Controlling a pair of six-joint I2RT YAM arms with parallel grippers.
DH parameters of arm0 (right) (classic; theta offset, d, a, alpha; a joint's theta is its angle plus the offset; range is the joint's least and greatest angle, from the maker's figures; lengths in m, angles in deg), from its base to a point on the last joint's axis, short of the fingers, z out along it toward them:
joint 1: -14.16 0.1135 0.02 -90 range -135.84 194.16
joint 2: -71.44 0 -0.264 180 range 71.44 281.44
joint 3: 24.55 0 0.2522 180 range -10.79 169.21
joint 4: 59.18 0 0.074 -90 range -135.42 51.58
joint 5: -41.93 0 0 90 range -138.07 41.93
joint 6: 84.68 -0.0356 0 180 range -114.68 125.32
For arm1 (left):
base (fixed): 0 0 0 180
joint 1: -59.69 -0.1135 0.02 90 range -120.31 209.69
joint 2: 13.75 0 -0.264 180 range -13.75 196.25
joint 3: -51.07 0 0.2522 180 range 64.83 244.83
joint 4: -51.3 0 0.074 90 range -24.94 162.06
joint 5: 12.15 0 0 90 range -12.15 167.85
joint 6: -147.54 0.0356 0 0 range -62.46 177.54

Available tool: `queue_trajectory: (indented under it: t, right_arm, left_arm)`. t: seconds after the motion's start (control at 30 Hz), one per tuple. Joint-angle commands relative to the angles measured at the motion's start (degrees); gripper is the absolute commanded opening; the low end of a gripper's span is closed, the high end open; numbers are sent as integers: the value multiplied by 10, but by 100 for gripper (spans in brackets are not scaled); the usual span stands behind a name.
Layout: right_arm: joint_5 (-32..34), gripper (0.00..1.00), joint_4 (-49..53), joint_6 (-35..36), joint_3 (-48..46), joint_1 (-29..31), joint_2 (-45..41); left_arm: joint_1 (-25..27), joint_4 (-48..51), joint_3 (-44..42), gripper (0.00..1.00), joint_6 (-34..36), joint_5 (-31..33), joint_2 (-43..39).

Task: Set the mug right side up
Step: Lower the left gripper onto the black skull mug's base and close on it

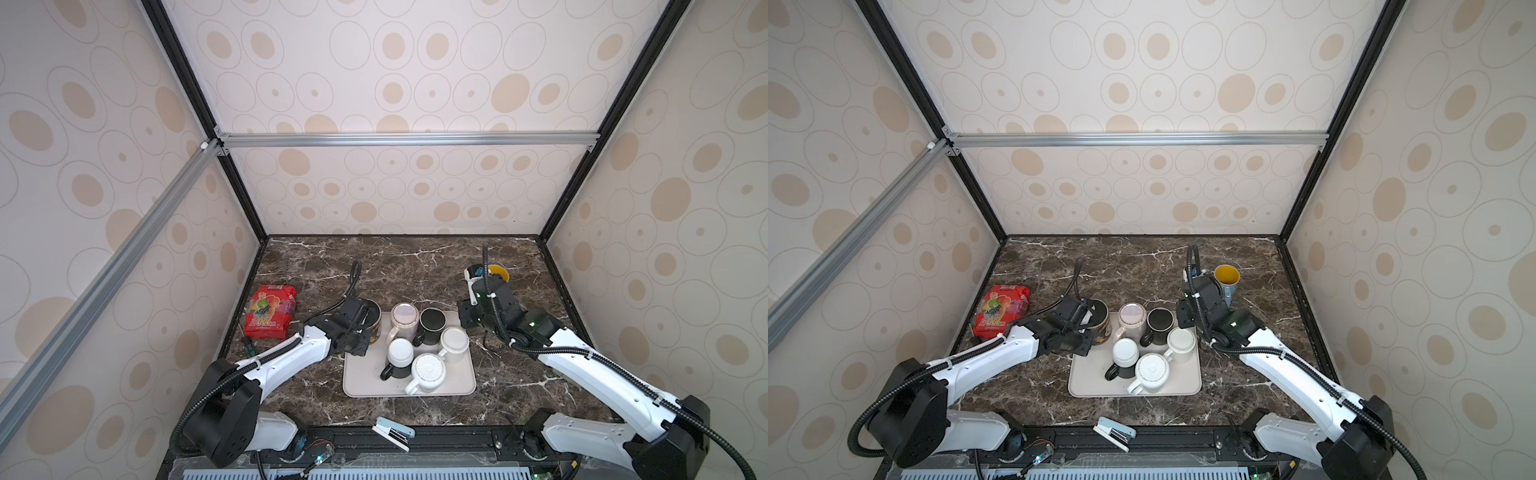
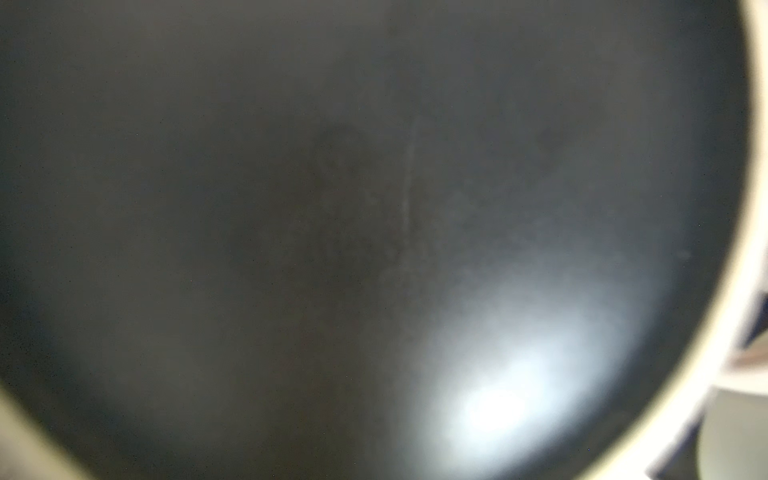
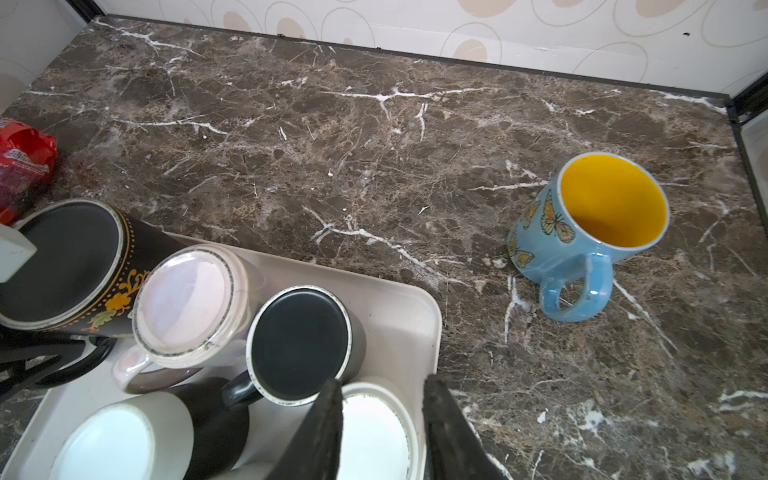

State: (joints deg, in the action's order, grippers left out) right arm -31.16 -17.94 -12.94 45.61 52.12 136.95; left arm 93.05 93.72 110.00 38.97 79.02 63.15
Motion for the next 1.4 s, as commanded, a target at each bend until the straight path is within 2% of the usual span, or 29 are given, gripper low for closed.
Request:
queue_trajectory:
  t: [0.0, 0.4, 0.53, 0.73, 0.83, 1.07, 1.37]
  right_arm:
    - [1, 35, -6, -9, 6, 12, 9]
    - [4, 34, -9, -14, 14, 34, 25]
    - [5, 34, -11, -15, 16, 38, 32]
    - [6, 35, -14, -14, 16, 40, 34]
    - [8, 35, -16, -14, 16, 41, 36]
    - [7, 35, -16, -17, 17, 41, 38]
    - [15, 35, -16, -15, 16, 42, 34]
  left_arm:
    - [5, 1, 30, 0, -7, 54, -29]
    - [21, -2, 31, 0, -14, 97, -26]
    - [22, -8, 28, 17, -18, 97, -21]
    - [22, -18, 24, 23, -18, 86, -18]
    - [22, -20, 24, 30, -15, 79, -16]
    - [22, -34, 17, 34, -14, 74, -13]
    - [22, -48, 18, 32, -11, 60, 13]
